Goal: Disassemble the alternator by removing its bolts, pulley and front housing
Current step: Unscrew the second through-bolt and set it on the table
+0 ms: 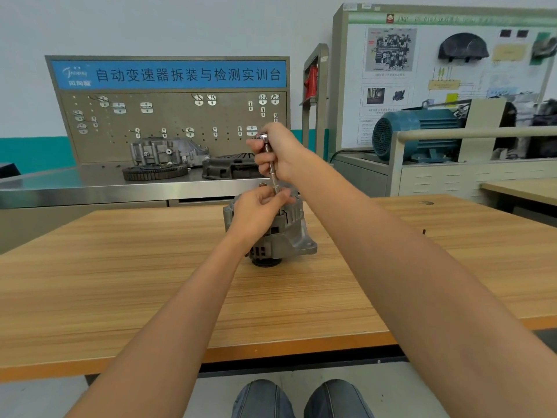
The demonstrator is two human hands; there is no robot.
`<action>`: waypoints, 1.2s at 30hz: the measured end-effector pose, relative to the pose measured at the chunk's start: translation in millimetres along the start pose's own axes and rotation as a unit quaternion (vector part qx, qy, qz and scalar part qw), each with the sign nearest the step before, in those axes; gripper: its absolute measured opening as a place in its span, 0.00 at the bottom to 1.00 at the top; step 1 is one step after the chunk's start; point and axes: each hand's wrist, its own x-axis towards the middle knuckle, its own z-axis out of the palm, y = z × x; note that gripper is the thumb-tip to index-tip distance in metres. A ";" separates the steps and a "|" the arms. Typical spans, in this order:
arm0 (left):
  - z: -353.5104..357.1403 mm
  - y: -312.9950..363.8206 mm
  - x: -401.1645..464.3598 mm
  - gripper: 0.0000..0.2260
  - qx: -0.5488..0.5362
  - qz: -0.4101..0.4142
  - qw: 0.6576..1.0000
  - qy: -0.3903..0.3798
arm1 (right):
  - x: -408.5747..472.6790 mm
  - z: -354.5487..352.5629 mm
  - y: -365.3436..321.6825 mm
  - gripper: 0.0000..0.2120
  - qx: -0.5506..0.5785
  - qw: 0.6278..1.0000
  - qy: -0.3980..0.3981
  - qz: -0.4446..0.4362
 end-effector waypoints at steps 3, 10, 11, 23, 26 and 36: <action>0.3 2.3 -0.3 0.10 0.016 -0.015 1.000 0.019 | -3.9 13.8 9.7 0.12 0.012 0.988 0.139 -0.071; 2.2 4.6 -3.7 0.03 0.006 -0.004 1.000 0.008 | -2.8 3.4 5.6 0.11 0.026 0.991 0.119 -0.048; 1.9 3.9 -3.6 0.04 -0.002 0.000 1.000 0.003 | -2.2 -2.5 2.6 0.10 0.037 0.998 0.053 -0.020; 3.5 1.1 0.8 0.03 0.011 -0.007 1.000 0.023 | -1.8 10.5 9.7 0.10 0.022 0.976 0.195 -0.091; 2.4 1.5 -1.0 0.07 -0.007 -0.005 1.000 -0.001 | -0.7 -5.2 2.8 0.12 0.050 0.999 0.000 -0.011; 3.8 1.3 0.5 0.16 0.036 -0.014 0.998 0.043 | -2.2 16.7 17.8 0.10 0.014 0.961 0.228 -0.154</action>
